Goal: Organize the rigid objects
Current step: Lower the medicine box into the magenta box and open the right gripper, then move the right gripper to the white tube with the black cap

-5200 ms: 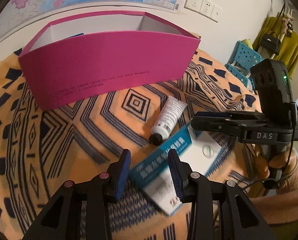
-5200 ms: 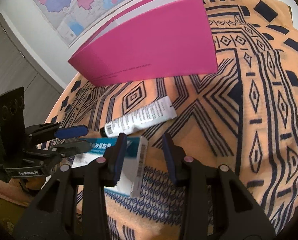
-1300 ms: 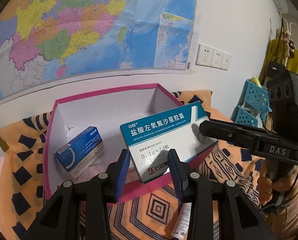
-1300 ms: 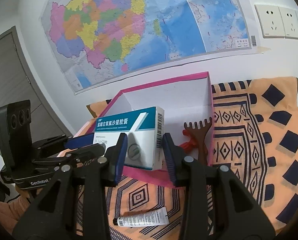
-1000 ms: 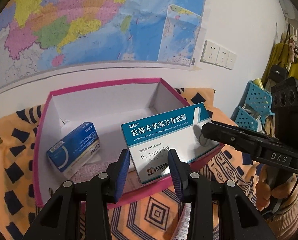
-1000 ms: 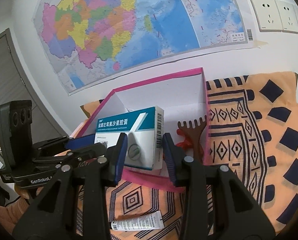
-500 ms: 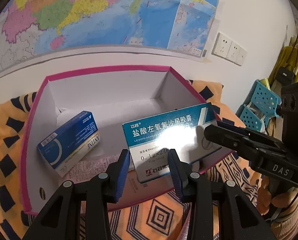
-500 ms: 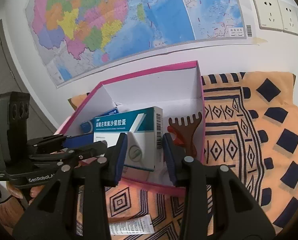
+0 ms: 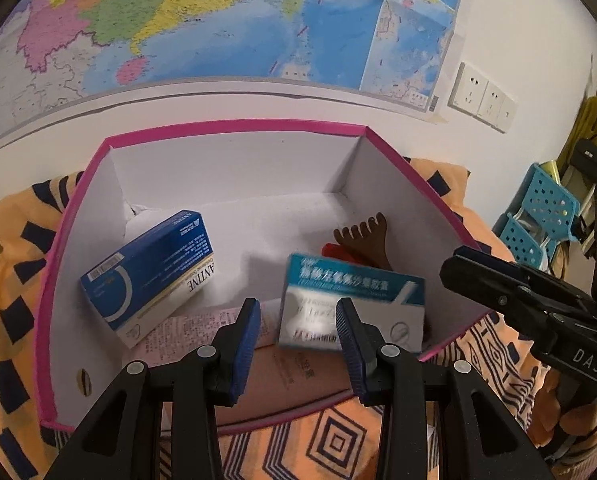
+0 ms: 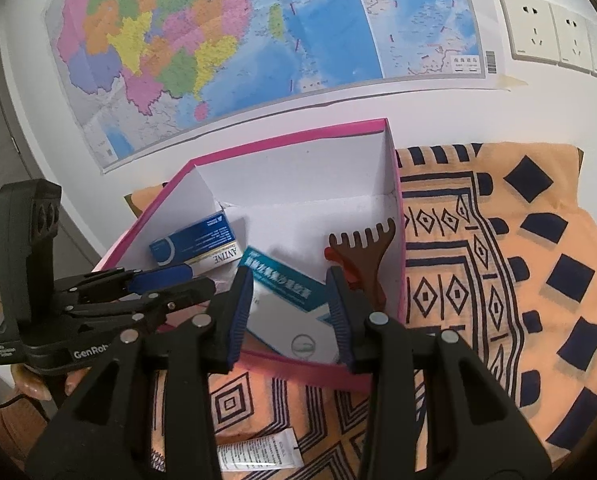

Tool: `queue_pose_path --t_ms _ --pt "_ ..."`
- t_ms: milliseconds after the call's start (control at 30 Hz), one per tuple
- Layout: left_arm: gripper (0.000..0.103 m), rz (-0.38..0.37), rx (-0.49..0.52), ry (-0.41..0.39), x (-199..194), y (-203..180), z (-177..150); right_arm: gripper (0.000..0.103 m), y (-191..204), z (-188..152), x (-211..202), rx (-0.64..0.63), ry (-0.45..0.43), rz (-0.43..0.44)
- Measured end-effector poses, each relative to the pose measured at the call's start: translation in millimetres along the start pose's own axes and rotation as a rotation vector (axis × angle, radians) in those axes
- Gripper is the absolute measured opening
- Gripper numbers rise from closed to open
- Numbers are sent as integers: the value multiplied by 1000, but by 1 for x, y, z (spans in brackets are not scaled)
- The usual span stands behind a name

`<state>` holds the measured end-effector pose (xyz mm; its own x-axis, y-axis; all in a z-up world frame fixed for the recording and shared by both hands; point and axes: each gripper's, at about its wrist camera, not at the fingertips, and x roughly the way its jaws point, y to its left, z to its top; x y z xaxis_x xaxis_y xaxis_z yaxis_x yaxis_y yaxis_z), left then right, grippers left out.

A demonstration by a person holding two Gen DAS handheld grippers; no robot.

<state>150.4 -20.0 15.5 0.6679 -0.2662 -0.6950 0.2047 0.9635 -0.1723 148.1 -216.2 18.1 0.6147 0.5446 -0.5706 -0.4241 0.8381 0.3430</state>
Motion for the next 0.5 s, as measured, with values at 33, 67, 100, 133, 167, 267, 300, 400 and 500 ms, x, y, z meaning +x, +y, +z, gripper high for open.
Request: queue_pose_path --t_ms 33,67,100,133,167,267,300,400,500 --pt "39 2 2 -7 -2 0 -1 40 -1 -1 -1 3 -1 -1" --pt "40 3 5 -15 -6 -1 -3 40 -1 -3 -3 7 -2 2" --pt "41 6 7 -23 -9 -1 -5 40 -1 -5 -5 10 -2 8" --pt "41 4 10 -33 -13 -1 -7 40 -1 -6 -7 11 -3 9" --pt "42 0 13 -45 -18 -2 -10 40 -1 -8 -9 11 -6 10" --pt "44 -19 25 -73 -34 -4 -17 40 1 -14 -18 6 -7 33" --pt "46 -27 31 -84 -41 -5 -21 41 3 -16 -20 3 -7 40" --pt "52 -38 62 -117 -57 -12 -32 47 9 -24 -34 -24 -22 62" --pt "54 -59 99 -131 -73 -19 -46 47 15 -35 -46 -41 -22 95"
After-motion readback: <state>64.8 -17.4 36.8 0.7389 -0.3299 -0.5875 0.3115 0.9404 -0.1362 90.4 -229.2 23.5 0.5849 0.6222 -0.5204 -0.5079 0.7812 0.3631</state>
